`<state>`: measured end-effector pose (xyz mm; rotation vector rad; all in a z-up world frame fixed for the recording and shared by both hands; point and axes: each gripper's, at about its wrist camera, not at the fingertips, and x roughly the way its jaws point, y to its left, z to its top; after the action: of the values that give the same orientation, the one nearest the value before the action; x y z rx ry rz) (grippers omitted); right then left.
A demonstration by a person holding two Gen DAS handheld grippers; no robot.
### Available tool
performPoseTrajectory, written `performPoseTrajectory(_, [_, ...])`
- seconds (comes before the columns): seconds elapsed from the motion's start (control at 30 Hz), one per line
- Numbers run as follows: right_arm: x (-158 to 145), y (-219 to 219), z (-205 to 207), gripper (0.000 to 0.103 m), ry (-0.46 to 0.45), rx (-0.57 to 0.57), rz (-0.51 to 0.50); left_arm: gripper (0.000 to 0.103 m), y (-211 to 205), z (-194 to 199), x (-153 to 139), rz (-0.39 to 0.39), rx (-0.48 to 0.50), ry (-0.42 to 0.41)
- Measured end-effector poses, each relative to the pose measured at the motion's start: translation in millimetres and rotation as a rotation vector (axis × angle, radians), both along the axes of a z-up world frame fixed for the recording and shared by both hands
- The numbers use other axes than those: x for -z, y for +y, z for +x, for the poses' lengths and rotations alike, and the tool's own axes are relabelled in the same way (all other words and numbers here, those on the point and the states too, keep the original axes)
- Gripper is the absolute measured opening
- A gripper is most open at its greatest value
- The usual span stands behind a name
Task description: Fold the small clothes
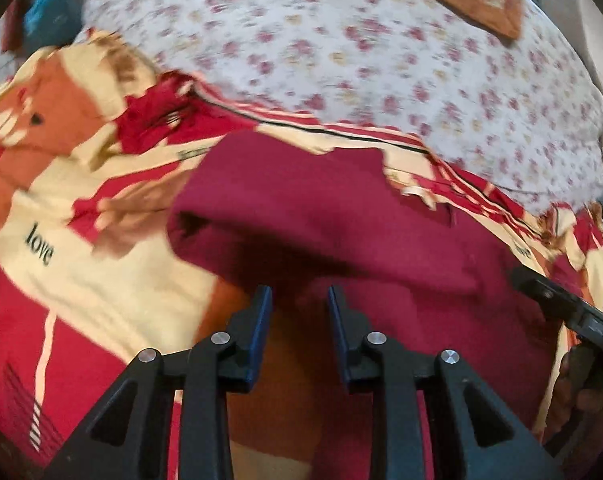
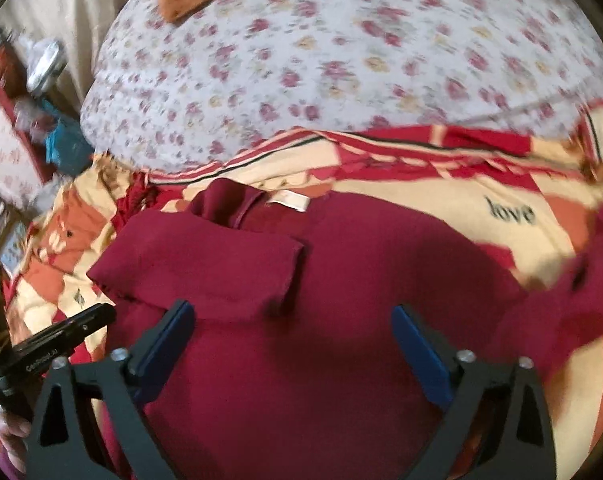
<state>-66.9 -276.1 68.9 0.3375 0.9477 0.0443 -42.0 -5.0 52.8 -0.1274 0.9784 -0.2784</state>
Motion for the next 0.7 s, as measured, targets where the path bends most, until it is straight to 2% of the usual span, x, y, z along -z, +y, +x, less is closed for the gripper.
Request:
performPoseTrajectory(0.07, [13.5,7.6,22.5,0.08,0.055,-0.019,-0.02,0.012,7.9,-0.2,7.5,-0.036,-0.018,0.016])
performPoseTrajectory(0.13, [31.1,12.2,39.7,0.061,0.113,-0.037,0.009,0.012,9.9,-0.1,12.3,-0.048,-0.022,0.032])
performPoseTrajectory(0.17, [36.5,15.8,45.0,0.056,0.116,-0.039,0.008,0.012,10.1,-0.5,12.2,-0.046,-0.019,0.031])
performPoseTrajectory(0.2, [35.6,20.8,46.7,0.048,0.08,-0.046,-0.017,0.012,10.0,-1.1,10.9,-0.042,-0.016,0.023])
performPoseTrajectory(0.23, [35.2,25.8,47.7,0.031,0.058,-0.065,-0.03,0.012,9.6,-2.0,9.4,-0.037,-0.016,0.015])
performPoseTrajectory(0.33, [30.4,35.8,48.4,0.007,0.034,-0.089,-0.104,0.012,6.6,-0.6,9.6,-0.03,-0.018,0.016])
performPoseTrajectory(0.43, [14.1,22.2,39.6,0.005,-0.001,-0.048,-0.087,0.012,7.5,-0.3,11.7,-0.037,-0.02,0.024])
performPoseTrajectory(0.53, [-16.2,0.4,21.6,0.005,-0.066,-0.001,-0.057,0.012,8.0,-0.4,11.8,-0.038,-0.023,0.023])
performPoseTrajectory(0.7, [-63.7,-49.7,-21.1,0.005,-0.154,0.117,-0.083,0.012,8.8,-2.8,11.1,-0.014,-0.034,0.015])
